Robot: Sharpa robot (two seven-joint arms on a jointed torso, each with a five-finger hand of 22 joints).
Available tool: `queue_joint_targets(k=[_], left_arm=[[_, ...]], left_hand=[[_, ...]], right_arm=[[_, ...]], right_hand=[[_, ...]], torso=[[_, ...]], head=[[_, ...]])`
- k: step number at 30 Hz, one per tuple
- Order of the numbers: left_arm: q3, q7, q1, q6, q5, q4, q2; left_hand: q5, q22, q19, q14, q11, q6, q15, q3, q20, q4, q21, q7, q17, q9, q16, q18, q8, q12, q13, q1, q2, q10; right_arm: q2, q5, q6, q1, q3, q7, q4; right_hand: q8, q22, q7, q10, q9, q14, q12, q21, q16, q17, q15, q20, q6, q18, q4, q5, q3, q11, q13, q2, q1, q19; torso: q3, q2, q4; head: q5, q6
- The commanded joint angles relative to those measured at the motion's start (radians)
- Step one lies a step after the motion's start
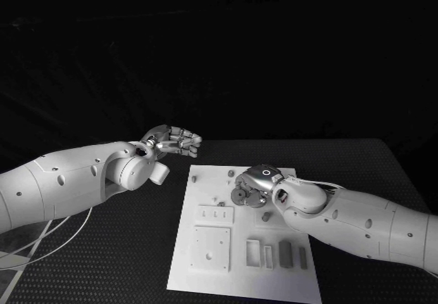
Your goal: Assemble the parts on the task board
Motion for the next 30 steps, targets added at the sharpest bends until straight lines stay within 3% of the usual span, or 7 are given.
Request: queue_joint_targets(k=[1,19,30], left_arm=[[0.001,0.007,0.001,0.011,-0.005,0.002,0.001],[0.001,0.01,0.001,0.014,-0.005,0.002,0.003],[0.001,0.01,0.001,0.013,-0.005,0.001,0.004]], left_hand=[[-0.006,0.001,-0.002,0.001,0.004,-0.005,0.005,-0.006,0.007,0.0,-0.004,0.02,0.001,0.002,-0.005,0.008,-0.004,-0.006,0.001,-0.002,0.002,0.003],[-0.006,0.002,-0.002,0.001,0.004,-0.005,0.005,-0.006,0.007,0.0,-0.005,0.02,0.002,0.002,-0.006,0.008,-0.004,-0.006,0.002,-0.001,0.001,0.003],[-0.006,0.002,-0.002,0.001,0.004,-0.006,0.005,-0.007,0.007,0.0,-0.005,0.02,0.002,0.002,-0.007,0.008,-0.005,-0.006,0.002,-0.002,0.001,0.003]], right_arm=[[0.004,-0.042,-0.031,0.002,-0.001,-0.043,0.002],[0.039,-0.086,-0.099,0.011,-0.001,-0.069,0.004],[0.073,-0.096,-0.117,0.011,0.0,-0.083,-0.026]], right_hand=[[0.018,0.016,-0.008,0.004,0.024,0.0,0.002,0.002,0.007,0.001,-0.009,-0.004,0.052,0.055,0.001,0.006,-0.005,-0.002,0.001,-0.003,0.003,-0.002],[0.019,0.016,-0.01,0.008,0.026,0.001,0.001,0.004,0.008,0.003,-0.011,-0.006,0.055,0.055,0.001,0.006,-0.008,-0.004,0.0,-0.014,0.007,0.0],[0.018,0.016,-0.01,0.009,0.027,0.001,-0.002,0.004,0.008,0.002,-0.012,-0.007,0.055,0.055,0.001,0.006,-0.007,-0.004,-0.001,-0.022,0.013,0.0]], torso=[[-0.0004,0.0,-0.0001],[-0.0001,0.001,0.001],[0.0001,0.001,0.0004]], head=[[0.0,0.002],[0.003,0.003],[0.004,0.006]])
